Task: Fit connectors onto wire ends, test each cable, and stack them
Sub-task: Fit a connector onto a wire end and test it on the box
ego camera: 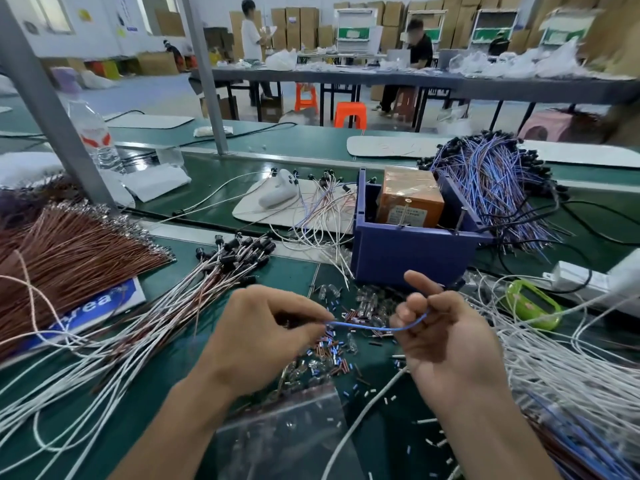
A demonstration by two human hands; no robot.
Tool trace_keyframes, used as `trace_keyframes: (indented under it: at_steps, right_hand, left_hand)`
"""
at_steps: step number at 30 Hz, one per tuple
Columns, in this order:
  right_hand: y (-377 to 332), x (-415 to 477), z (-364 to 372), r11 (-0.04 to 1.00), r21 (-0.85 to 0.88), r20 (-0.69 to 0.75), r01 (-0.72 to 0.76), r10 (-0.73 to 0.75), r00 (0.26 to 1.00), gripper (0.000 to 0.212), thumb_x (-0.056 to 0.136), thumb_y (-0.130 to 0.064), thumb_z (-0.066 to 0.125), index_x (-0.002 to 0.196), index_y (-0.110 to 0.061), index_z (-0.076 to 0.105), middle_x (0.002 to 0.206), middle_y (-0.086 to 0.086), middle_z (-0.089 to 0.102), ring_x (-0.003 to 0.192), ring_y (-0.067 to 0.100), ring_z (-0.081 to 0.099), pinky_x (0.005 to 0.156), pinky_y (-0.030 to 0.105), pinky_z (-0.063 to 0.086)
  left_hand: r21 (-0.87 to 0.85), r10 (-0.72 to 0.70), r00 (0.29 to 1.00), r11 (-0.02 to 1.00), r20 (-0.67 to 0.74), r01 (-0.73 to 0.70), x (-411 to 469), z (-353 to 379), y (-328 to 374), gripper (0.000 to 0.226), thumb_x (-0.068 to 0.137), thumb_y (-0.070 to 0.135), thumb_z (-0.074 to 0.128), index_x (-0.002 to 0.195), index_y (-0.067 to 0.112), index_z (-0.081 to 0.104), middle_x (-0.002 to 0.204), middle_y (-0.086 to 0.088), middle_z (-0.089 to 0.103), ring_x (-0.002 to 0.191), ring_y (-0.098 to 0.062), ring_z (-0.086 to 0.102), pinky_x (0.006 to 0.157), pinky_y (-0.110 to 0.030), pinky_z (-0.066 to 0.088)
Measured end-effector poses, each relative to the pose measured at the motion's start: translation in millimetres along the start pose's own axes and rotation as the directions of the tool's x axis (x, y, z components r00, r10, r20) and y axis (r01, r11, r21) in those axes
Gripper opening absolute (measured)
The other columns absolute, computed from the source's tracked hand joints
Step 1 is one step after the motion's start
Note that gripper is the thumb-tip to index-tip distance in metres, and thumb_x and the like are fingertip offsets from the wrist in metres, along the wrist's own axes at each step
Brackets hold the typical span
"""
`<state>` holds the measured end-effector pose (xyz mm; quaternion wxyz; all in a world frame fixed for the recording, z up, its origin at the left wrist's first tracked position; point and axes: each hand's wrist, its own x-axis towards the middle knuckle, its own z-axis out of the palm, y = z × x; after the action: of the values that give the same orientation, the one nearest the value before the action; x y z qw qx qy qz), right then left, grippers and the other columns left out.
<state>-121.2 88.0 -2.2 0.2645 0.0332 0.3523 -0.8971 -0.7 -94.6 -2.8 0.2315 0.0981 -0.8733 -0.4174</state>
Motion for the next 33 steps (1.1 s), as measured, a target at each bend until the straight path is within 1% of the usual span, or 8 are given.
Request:
trace_keyframes:
  at_steps: [5, 8, 11, 18, 25, 28, 30, 33]
  right_hand:
    - [-5.0, -5.1, -0.5, 0.957, -0.29, 0.129, -0.003, 0.043, 0.991, 0.037, 0.068, -0.007, 0.053, 0.096, 0.002, 0.075, 0.065, 0.017, 0.058, 0.034, 0.011, 0.022, 0.039, 0.023, 0.026]
    - [-1.8, -10.7, 2.6, 0.774, -0.632, 0.195, 0.037, 0.113, 0.974, 0.019, 0.087, -0.007, 0.061, 0.092, -0.007, 0.08, 0.078, 0.014, 0.074, 0.033, 0.005, 0.027, 0.038, 0.018, 0.026]
    - [2.9, -15.5, 4.6, 0.569, -0.815, 0.286, 0.108, 0.233, 0.93, 0.011, 0.093, -0.017, 0.069, 0.097, -0.016, 0.079, 0.058, -0.008, 0.066, 0.038, 0.0, 0.038, 0.041, 0.015, 0.032]
    - [9.1, -11.3, 2.2, 0.551, -0.834, 0.203, 0.031, 0.254, 0.946, 0.016, 0.095, -0.004, 0.063, 0.085, -0.003, 0.076, 0.047, 0.005, 0.049, 0.038, 0.009, 0.032, 0.038, 0.018, 0.025]
    - [-4.7, -6.6, -1.1, 0.662, -0.748, 0.065, -0.054, 0.154, 0.986, 0.013, 0.088, 0.007, 0.061, 0.08, 0.0, 0.069, 0.076, 0.012, 0.077, 0.038, 0.005, 0.028, 0.036, 0.016, 0.024]
    - [-11.5, -10.2, -6.0, 0.516, -0.856, 0.187, 0.024, 0.267, 0.945, 0.015, 0.088, -0.003, 0.063, 0.077, -0.002, 0.075, 0.053, 0.001, 0.059, 0.042, 0.009, 0.033, 0.043, 0.019, 0.024]
    - [-14.0, -16.8, -4.4, 0.362, -0.924, 0.268, 0.124, 0.382, 0.884, 0.015, 0.081, -0.02, 0.067, 0.083, -0.013, 0.08, 0.06, 0.005, 0.064, 0.048, 0.005, 0.045, 0.048, 0.017, 0.029]
    - [-11.8, -19.3, -0.6, 0.354, -0.922, 0.311, 0.154, 0.446, 0.839, 0.02, 0.077, -0.024, 0.078, 0.097, -0.023, 0.081, 0.069, -0.008, 0.071, 0.051, -0.007, 0.053, 0.048, 0.003, 0.036]
  left_hand:
    - [0.143, 0.126, 0.985, 0.984, -0.118, -0.108, -1.1, -3.6, 3.5, 0.023, 0.076, 0.01, 0.088, 0.081, 0.032, 0.084, 0.083, 0.027, 0.075, 0.082, 0.001, 0.072, 0.085, -0.028, 0.054]
    - [0.151, 0.237, 0.969, 0.963, -0.067, -0.224, -2.7, 5.8, 9.7, 0.013, 0.077, 0.022, 0.084, 0.079, 0.034, 0.082, 0.087, 0.027, 0.074, 0.086, 0.002, 0.068, 0.092, -0.034, 0.043]
    - [0.119, 0.289, 0.957, 0.95, -0.001, -0.287, -4.9, 16.8, 12.3, 0.009, 0.077, 0.028, 0.083, 0.083, 0.035, 0.082, 0.093, 0.025, 0.072, 0.092, 0.004, 0.062, 0.091, -0.03, 0.041]
    - [0.096, 0.082, 0.997, 0.992, -0.009, -0.081, -1.1, 6.3, 4.0, 0.025, 0.076, 0.028, 0.089, 0.09, 0.047, 0.081, 0.084, 0.027, 0.074, 0.085, -0.006, 0.066, 0.08, -0.023, 0.047]
    - [-0.174, -0.176, 0.971, 0.974, -0.159, 0.148, 7.1, -28.2, -13.0, 0.032, 0.072, 0.01, 0.089, 0.079, 0.041, 0.083, 0.075, 0.008, 0.078, 0.067, -0.006, 0.073, 0.064, -0.013, 0.054]
    - [-0.37, -0.253, 0.952, 0.912, -0.171, 0.176, 8.6, -24.4, -11.2, 0.032, 0.073, -0.003, 0.085, 0.078, 0.029, 0.085, 0.073, -0.003, 0.078, 0.066, -0.01, 0.072, 0.066, -0.015, 0.056]
    - [-0.414, -0.248, 0.964, 0.89, -0.092, 0.19, 7.8, -21.8, -9.1, 0.032, 0.073, -0.009, 0.082, 0.076, 0.022, 0.085, 0.069, -0.007, 0.076, 0.062, -0.011, 0.069, 0.064, -0.017, 0.055]
    - [-0.404, -0.186, 0.981, 0.894, 0.063, 0.195, 6.1, -18.8, -4.6, 0.031, 0.07, -0.013, 0.083, 0.076, 0.017, 0.084, 0.07, -0.01, 0.076, 0.062, -0.013, 0.071, 0.062, -0.018, 0.055]
